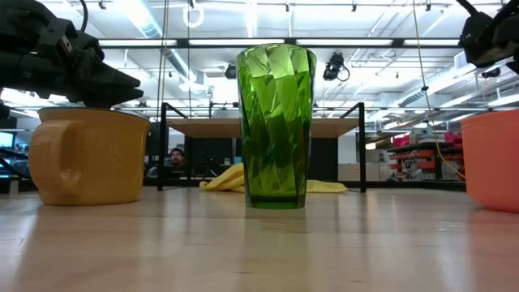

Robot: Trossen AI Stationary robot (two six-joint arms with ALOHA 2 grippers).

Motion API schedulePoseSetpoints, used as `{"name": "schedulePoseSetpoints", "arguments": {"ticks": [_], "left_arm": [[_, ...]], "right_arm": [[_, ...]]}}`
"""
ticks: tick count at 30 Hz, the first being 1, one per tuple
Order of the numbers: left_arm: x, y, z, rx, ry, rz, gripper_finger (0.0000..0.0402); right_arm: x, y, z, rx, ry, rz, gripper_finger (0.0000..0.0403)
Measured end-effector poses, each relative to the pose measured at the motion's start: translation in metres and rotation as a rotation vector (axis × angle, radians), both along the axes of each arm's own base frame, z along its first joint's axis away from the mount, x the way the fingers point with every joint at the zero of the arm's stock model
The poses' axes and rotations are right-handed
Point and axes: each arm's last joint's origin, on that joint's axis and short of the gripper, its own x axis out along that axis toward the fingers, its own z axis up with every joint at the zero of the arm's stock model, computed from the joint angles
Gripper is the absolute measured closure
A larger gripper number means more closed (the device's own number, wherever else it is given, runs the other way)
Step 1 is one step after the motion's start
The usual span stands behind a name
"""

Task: Stack small to large cups/mugs on shelf
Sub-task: Put the orange mug on the shelf

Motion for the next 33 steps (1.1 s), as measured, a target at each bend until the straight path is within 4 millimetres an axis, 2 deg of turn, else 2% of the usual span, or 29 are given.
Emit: {"name": "schedulePoseSetpoints", "arguments": {"ticks": [6, 16, 22, 33], "left_arm": [[0.0, 0.0, 0.0, 0.0, 0.0, 0.0, 0.0281], [0.0, 0.0, 0.0, 0.0, 0.0, 0.0, 0.0284], [0.0, 0.0, 0.0, 0.0, 0.0, 0.0, 0.028], [0.0, 0.0, 0.0, 0.0, 0.0, 0.0, 0.0284]], "right_arm": [[0.005, -0.006, 0.0, 0.025, 0.02, -0.045, 0.031], [0.016, -0.021, 0.0, 0.059, 0.046, -0.061, 0.0391], [0.02, -0.027, 0.0, 0.087, 0.063, -0.029, 0.0384], [0.027, -0.028, 0.009, 0.105, 0.057, 0.071, 0.0397]]}}
